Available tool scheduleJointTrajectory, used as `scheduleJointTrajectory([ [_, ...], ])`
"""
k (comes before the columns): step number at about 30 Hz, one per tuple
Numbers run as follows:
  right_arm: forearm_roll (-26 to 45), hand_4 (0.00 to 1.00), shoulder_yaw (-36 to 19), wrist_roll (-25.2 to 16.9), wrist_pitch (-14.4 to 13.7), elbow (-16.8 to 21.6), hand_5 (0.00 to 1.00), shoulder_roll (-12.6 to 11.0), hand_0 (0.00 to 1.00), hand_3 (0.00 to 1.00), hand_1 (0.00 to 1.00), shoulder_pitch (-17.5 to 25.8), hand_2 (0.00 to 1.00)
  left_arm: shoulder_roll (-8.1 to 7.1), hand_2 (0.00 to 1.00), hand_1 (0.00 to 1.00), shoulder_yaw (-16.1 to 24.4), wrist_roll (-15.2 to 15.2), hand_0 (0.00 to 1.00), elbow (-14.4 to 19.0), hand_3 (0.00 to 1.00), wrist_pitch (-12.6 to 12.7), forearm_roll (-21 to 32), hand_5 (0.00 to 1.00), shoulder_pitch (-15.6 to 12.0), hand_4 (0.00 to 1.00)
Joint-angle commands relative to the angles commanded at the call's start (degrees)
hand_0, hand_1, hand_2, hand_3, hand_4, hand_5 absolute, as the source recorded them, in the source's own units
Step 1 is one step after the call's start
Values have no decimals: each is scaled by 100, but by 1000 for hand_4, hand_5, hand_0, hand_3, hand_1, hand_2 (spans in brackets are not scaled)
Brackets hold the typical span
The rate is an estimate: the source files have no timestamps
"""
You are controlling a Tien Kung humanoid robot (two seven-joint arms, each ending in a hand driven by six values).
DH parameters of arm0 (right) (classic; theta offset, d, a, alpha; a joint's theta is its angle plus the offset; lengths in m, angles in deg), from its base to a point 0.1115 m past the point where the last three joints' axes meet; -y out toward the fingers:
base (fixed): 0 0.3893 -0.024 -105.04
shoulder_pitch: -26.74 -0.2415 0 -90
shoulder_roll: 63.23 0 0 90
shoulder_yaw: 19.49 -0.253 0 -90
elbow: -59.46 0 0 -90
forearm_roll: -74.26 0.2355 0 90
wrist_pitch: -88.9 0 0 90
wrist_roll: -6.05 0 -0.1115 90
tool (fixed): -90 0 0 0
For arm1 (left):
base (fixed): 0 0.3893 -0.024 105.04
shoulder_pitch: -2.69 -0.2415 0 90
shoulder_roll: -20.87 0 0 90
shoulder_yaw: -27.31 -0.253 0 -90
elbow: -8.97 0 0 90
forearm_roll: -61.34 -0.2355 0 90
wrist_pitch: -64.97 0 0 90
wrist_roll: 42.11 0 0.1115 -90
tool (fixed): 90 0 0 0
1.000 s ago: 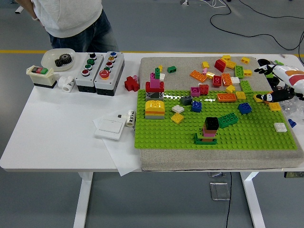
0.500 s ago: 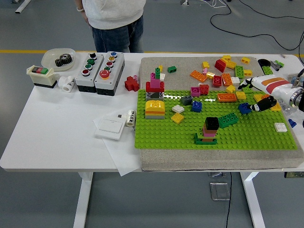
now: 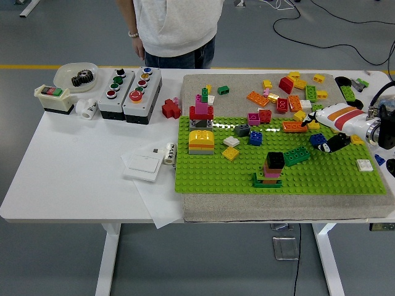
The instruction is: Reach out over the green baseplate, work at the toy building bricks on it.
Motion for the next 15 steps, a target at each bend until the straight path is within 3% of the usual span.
scheduleJointTrajectory([
  [15, -279, 817, 187, -462, -333, 178, 147, -134, 732, 784, 721, 49, 765, 19, 713, 607, 141, -47, 516, 0, 891, 68, -219, 795, -4, 998],
])
